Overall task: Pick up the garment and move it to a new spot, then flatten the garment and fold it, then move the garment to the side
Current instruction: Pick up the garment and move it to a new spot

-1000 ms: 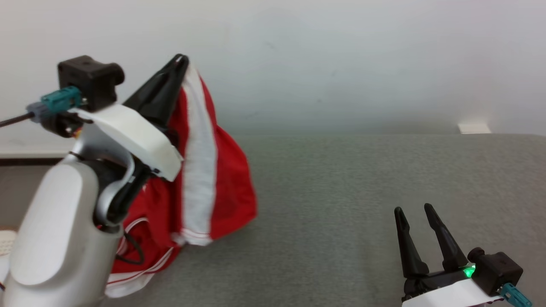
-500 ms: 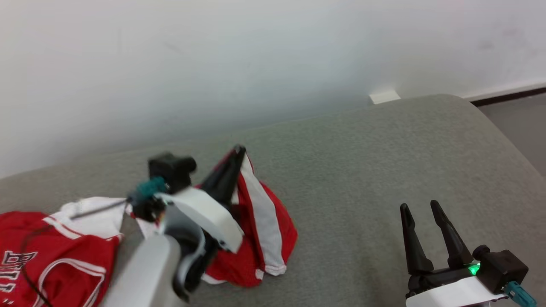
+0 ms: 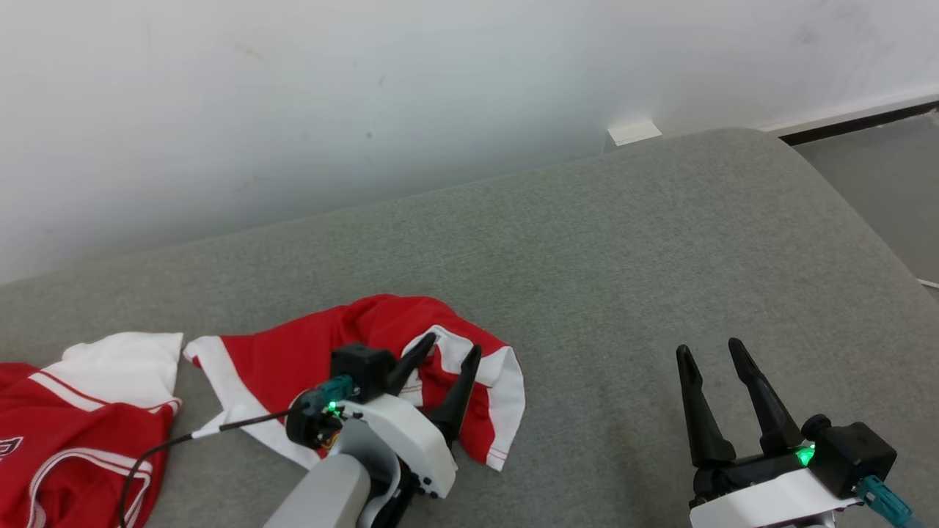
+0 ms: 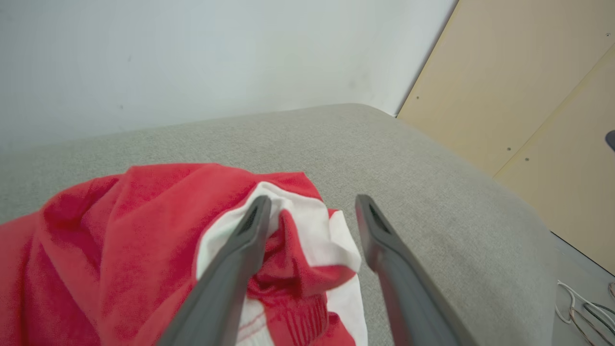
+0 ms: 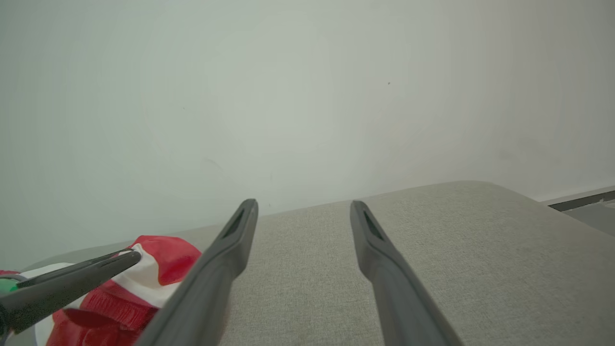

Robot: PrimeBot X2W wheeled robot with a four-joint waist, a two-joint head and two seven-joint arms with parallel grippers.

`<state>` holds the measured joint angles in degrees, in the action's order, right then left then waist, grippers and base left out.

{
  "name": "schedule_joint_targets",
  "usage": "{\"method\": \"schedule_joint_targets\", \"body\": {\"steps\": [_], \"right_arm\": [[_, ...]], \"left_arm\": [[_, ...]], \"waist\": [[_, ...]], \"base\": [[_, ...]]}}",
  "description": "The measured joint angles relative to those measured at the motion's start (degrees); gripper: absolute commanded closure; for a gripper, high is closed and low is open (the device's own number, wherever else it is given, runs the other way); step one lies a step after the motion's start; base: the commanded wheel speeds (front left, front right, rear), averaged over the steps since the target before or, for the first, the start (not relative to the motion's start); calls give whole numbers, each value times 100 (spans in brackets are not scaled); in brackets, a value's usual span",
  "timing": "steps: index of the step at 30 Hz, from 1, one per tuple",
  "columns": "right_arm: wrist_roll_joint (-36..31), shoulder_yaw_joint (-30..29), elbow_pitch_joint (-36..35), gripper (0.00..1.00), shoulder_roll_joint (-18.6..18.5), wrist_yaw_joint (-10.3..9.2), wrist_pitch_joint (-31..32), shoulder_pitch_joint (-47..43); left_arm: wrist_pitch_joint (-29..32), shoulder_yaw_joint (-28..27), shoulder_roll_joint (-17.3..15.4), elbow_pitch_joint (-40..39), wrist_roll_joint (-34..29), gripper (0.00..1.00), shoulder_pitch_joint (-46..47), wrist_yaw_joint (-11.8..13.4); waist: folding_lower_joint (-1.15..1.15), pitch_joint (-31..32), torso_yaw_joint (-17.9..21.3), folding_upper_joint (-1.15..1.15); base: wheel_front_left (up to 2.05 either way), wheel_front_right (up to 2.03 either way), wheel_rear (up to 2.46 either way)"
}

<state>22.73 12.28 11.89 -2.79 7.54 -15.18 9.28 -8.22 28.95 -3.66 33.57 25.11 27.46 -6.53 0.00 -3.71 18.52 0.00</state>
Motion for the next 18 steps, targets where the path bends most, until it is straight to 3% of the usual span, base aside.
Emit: {"method": "schedule_joint_targets", "body": {"steps": [7, 18], "right_arm": [[-152, -47, -1, 0, 1, 0, 0, -19], [-255, -221, -82, 0, 0, 1, 0, -180]], "left_arm": [[-441, -88, -70, -378, 23, 0, 62, 12], [-676, -873, -650, -1912, -47, 0, -925, 725]], "waist": [[0, 133, -369, 0], [0, 370, -962, 0]], "base": [[0, 0, 0], [0, 0, 0]]}}
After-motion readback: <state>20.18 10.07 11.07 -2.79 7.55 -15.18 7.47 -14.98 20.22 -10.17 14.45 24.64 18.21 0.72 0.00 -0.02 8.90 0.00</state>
